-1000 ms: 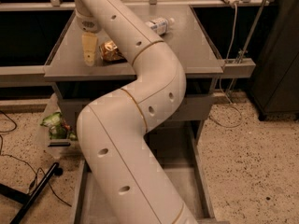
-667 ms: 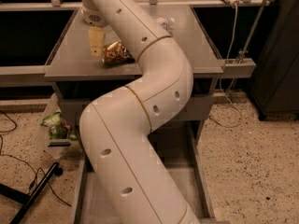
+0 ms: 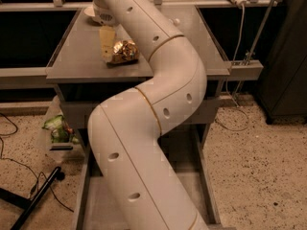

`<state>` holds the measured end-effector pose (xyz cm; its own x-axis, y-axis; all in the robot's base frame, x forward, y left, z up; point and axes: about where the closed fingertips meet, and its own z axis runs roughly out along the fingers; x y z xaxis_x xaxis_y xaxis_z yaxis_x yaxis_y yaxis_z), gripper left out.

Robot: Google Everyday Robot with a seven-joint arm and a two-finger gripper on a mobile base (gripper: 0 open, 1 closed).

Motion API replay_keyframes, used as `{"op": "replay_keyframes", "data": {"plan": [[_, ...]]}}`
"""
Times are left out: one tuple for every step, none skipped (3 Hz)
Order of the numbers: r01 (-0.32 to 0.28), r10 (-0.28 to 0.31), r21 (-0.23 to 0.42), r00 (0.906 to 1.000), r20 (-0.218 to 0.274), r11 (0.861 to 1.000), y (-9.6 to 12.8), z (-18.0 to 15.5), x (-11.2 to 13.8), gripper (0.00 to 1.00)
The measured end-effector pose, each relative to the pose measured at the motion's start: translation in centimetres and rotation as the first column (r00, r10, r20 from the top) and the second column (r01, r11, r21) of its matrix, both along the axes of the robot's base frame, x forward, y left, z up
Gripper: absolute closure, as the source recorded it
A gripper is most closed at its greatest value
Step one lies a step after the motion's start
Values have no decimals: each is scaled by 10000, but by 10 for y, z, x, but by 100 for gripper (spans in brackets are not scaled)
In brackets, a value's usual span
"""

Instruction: Place orange can into middle drawer

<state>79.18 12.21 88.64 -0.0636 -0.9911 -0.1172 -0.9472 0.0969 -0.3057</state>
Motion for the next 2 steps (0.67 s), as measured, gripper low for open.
{"op": "replay_keyframes", "data": {"plan": [[-1,-1,-36,9994,-354,10000,-10,-20,2,0],[-61,60,-11,9968,-796,10000,-14,-45,4,0]]}}
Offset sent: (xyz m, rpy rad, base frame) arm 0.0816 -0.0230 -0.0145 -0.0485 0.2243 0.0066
